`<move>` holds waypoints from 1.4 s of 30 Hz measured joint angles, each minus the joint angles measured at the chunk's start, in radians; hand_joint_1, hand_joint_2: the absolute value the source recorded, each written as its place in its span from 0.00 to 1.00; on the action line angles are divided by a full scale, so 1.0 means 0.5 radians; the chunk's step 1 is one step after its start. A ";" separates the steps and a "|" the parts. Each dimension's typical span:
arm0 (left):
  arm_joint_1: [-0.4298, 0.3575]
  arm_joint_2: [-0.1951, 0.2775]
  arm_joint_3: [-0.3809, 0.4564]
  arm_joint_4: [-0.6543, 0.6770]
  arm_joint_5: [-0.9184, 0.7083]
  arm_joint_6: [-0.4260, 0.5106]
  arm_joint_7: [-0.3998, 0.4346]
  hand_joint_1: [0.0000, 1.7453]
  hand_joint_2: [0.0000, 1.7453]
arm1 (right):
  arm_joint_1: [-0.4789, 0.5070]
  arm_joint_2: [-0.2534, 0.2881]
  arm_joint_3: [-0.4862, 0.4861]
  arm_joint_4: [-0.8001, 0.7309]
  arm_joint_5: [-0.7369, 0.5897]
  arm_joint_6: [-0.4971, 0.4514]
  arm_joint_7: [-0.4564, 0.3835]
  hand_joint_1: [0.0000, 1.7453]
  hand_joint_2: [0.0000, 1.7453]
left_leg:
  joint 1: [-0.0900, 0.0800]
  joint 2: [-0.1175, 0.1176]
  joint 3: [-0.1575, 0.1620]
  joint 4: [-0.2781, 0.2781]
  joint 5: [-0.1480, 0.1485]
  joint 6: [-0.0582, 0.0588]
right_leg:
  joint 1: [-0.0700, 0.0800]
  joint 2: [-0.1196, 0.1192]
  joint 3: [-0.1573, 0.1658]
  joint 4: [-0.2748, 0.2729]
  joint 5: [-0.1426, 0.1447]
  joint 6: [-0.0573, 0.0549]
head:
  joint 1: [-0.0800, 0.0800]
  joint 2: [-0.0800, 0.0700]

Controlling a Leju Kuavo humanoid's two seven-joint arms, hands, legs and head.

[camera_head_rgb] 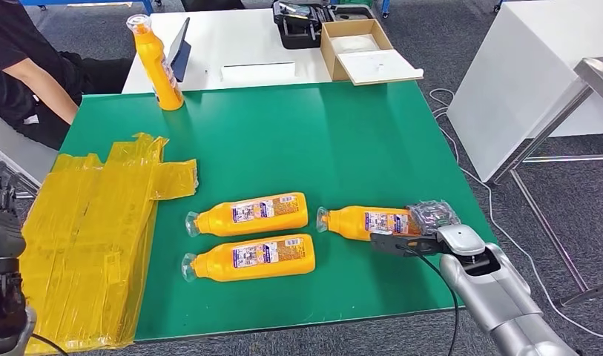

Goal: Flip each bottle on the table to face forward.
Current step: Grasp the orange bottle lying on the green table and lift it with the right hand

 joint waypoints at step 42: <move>-0.178 -0.398 -0.764 -0.065 0.082 -0.044 -0.011 0.00 1.00 | 0.446 -0.137 -0.554 -0.953 -1.656 -0.564 -0.274 1.00 1.00 | -0.009 -0.008 -0.017 0.000 0.001 0.010 | -0.005 -0.008 -0.014 0.000 -0.002 0.008 | 0.000 0.000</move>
